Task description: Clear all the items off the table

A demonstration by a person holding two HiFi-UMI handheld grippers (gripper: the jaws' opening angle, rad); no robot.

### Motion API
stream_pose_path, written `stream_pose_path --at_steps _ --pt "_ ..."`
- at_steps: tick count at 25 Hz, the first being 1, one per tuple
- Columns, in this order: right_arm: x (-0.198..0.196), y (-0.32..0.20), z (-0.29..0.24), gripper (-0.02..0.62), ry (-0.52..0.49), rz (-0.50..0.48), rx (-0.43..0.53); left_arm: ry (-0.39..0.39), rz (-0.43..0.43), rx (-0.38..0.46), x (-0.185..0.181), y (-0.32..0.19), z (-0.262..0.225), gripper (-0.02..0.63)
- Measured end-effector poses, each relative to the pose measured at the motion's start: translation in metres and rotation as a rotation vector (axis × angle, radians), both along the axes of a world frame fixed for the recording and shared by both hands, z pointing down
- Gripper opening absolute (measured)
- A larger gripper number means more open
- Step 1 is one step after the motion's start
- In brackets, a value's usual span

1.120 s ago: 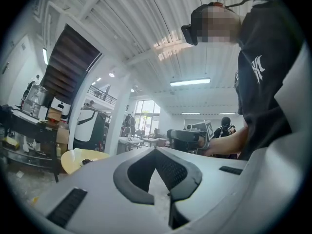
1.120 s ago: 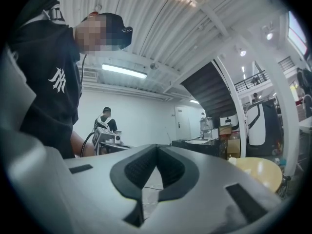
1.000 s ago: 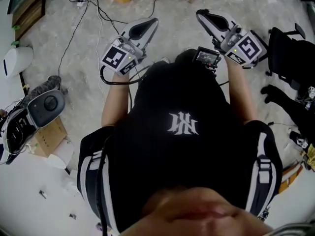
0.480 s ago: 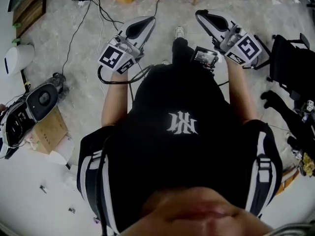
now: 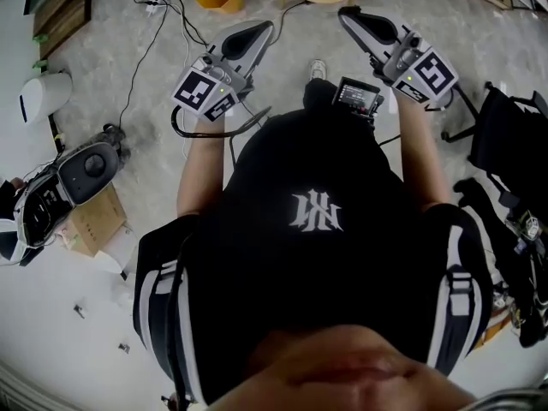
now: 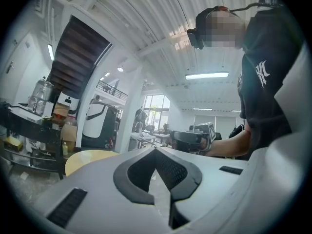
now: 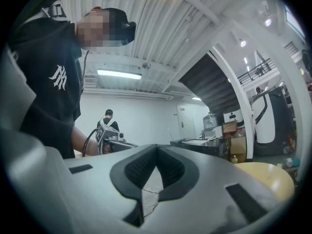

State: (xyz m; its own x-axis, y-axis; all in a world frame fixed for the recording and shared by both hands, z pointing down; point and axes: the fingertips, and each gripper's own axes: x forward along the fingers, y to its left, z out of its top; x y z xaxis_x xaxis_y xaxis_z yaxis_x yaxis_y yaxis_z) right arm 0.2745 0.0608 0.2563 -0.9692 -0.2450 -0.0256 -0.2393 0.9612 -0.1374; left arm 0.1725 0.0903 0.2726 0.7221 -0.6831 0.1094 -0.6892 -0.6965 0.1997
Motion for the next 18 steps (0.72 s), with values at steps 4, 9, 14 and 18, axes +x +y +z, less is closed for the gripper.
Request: stream_pose_path --at_steps 4,9,14,18 --pt "0.005 -0.037 0.002 0.003 -0.013 -0.023 -0.008 -0.008 -0.022 -0.01 0.004 -0.035 -0.003 0.011" --pt "0.005 -0.073 0.004 0.002 -0.031 -0.046 -0.021 -0.02 -0.06 -0.032 0.003 -0.074 0.002 0.011" --pt "0.006 -0.089 0.003 0.002 -0.046 -0.051 -0.049 -0.033 -0.058 -0.035 0.004 -0.094 -0.008 0.011" --pt "0.005 -0.082 -0.012 0.003 -0.052 -0.036 -0.045 -0.04 -0.044 -0.037 0.005 -0.085 -0.02 0.011"
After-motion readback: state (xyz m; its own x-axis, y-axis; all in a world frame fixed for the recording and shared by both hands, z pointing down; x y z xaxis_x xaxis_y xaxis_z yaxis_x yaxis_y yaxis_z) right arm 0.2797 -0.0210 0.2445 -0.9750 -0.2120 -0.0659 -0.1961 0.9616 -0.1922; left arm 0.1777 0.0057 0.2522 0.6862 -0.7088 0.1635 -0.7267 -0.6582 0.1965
